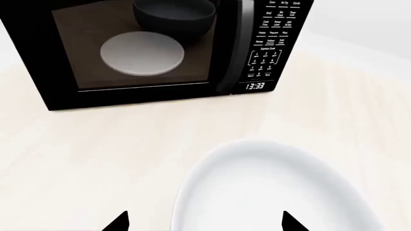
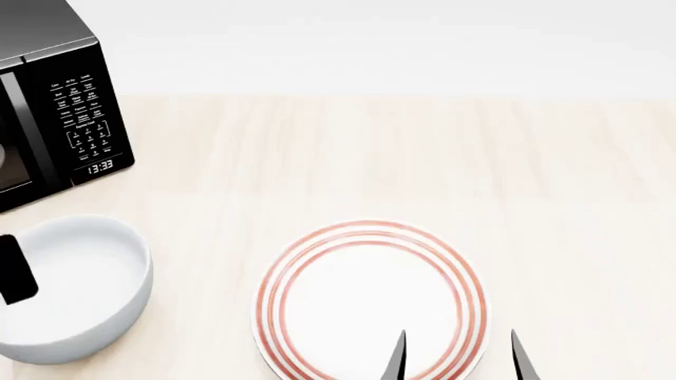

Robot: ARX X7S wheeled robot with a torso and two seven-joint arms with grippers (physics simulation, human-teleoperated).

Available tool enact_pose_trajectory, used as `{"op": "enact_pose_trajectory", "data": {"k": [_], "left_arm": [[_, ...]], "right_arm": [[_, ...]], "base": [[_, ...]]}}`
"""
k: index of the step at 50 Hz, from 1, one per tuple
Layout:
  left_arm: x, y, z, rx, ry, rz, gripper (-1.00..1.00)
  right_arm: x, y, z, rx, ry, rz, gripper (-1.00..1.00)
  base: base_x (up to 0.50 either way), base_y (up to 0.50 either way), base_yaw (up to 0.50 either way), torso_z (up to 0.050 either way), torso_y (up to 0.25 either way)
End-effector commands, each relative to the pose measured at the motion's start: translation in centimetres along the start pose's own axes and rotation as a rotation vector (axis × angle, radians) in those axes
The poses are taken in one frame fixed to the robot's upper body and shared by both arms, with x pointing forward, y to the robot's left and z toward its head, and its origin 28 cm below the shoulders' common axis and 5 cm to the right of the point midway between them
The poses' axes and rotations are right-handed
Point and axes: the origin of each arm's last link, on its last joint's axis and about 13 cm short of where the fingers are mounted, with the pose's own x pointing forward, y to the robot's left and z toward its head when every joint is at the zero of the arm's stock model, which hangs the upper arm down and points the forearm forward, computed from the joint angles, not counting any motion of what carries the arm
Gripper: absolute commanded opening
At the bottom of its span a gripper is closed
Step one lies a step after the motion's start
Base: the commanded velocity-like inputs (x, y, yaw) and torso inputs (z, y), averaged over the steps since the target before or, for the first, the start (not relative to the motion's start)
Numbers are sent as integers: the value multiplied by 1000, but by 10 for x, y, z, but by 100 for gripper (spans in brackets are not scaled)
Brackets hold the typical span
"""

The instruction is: Pick up the white bowl and put it on the plate.

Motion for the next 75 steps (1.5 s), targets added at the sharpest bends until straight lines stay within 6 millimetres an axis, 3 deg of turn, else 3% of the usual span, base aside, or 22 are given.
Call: {"op": "enact_pose_trajectory", "data": {"k": [1,28,52,75], "left_arm": [[2,0,-3,1,3,6,100],[10,5,-16,-8,26,34,100],[5,6,-23,-17,40,39,100],[16,7,-35,-40,73,50,100]], "right_arm": [[-1,0,0,2,-2,1,100],[-1,0,-1,0,-1,0,100],[-1,1,-1,0,0,6,100],[-1,1,-2,-1,3,10,100]], "base": [[0,0,0,0,0],[0,0,0,0,0],[0,0,0,0,0],[0,0,0,0,0]]}}
